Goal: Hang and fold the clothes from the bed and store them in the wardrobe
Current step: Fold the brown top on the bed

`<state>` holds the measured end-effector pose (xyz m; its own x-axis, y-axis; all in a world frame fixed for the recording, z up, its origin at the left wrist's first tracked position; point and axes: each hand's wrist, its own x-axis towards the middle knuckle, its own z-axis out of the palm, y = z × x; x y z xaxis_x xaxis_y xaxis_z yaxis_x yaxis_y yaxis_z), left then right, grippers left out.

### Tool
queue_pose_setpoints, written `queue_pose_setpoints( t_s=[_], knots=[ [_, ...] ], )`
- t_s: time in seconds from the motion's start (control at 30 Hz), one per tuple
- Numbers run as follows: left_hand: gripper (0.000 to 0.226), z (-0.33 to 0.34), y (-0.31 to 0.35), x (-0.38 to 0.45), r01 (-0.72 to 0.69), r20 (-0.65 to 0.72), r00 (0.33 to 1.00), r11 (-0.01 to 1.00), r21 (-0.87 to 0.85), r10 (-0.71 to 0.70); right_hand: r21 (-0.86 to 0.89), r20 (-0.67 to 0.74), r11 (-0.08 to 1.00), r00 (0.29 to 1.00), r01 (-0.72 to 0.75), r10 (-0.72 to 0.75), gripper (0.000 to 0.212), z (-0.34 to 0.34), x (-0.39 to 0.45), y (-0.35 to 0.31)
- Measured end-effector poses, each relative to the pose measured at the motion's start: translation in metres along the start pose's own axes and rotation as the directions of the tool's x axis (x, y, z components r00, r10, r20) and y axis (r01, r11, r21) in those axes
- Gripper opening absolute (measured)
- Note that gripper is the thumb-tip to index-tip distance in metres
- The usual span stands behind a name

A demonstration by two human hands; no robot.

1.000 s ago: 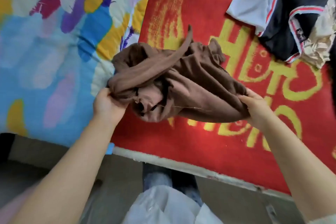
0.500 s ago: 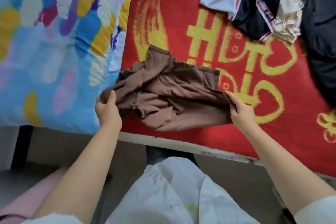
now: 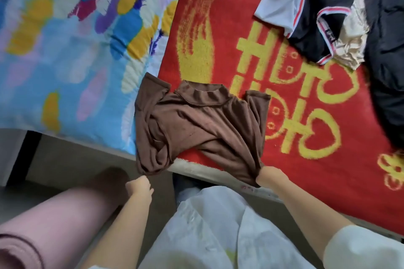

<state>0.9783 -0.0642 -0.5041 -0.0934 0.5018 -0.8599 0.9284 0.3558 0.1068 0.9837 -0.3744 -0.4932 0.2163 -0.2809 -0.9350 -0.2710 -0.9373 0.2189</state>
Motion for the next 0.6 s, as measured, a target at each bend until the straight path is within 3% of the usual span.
queue_pose_setpoints(
  t_s=[0.1, 0.17, 0.27, 0.33, 0.47, 0.53, 0.6],
  knots=[
    [0.045, 0.005, 0.006, -0.003, -0.276, -0.108, 0.940, 0.906, 0.321, 0.324, 0.108, -0.268, 0.987, 0.959, 0.121, -0.089, 0.034, -0.024, 0.003, -0.016],
    [0.039, 0.016, 0.022, -0.012, -0.541, 0.018, 0.817, 0.755, 0.370, 0.577, 0.170, -0.463, 0.943, 0.868, 0.285, -0.179, 0.043, -0.047, 0.009, -0.030],
    [0.034, 0.040, 0.056, -0.022, -0.750, 0.232, 0.646, 0.545, 0.375, 0.728, 0.164, -0.592, 0.904, 0.772, 0.394, -0.229, 0.071, -0.082, 0.027, -0.051],
    [0.034, 0.058, 0.077, -0.022, -0.805, 0.328, 0.577, 0.451, 0.386, 0.748, 0.203, -0.558, 0.913, 0.808, 0.354, -0.189, 0.083, -0.104, 0.041, -0.063],
    [0.047, 0.089, 0.115, -0.011, -0.840, 0.452, 0.491, 0.267, 0.473, 0.745, 0.280, -0.295, 0.925, 0.940, 0.255, -0.170, 0.085, -0.122, 0.057, -0.077],
    [0.058, 0.101, 0.132, -0.001, -0.796, 0.484, 0.525, 0.202, 0.571, 0.700, 0.172, -0.226, 0.941, 0.941, 0.292, -0.251, 0.059, -0.115, 0.060, -0.078],
    [0.067, 0.114, 0.146, 0.012, -0.743, 0.490, 0.596, 0.207, 0.636, 0.636, 0.056, -0.224, 0.940, 0.922, 0.336, -0.316, 0.028, -0.107, 0.061, -0.071]
  ],
)
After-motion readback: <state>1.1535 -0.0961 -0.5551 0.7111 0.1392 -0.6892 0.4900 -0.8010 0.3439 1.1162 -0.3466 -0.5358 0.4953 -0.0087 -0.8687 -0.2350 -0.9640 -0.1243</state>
